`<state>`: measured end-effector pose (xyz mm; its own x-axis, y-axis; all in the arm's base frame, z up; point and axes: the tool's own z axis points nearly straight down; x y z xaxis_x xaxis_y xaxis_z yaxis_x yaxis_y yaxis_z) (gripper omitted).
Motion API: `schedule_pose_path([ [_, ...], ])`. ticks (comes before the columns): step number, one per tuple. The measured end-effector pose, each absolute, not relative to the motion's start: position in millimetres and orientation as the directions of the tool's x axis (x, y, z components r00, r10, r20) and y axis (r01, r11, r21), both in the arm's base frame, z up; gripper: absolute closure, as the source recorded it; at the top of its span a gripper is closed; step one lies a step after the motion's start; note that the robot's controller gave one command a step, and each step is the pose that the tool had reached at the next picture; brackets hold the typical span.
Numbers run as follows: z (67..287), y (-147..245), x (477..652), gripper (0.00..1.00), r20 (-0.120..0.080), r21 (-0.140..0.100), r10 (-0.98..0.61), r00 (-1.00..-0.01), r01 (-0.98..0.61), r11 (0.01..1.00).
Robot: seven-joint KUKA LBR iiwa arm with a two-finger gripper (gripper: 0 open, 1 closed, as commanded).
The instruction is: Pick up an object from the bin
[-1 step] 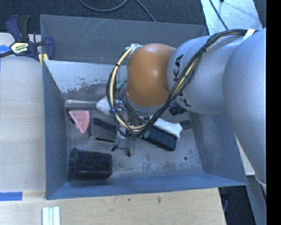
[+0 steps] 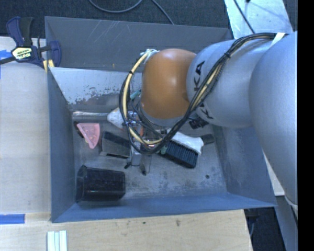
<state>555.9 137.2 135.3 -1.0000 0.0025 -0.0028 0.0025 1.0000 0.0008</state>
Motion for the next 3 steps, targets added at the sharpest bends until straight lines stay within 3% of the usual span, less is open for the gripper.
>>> schedule_pose_path([
  [1, 121, 136, 558.7, 0.0, -0.008, 0.001, -0.066, -0.998, -0.066, 0.998],
  [2, 70, 135, 566.9, 1.0, -0.003, 0.001, -0.082, -0.997, -0.082, 0.997],
  [3, 70, 135, 566.9, 1.0, -0.003, 0.001, -0.082, -0.997, -0.082, 0.997],
])
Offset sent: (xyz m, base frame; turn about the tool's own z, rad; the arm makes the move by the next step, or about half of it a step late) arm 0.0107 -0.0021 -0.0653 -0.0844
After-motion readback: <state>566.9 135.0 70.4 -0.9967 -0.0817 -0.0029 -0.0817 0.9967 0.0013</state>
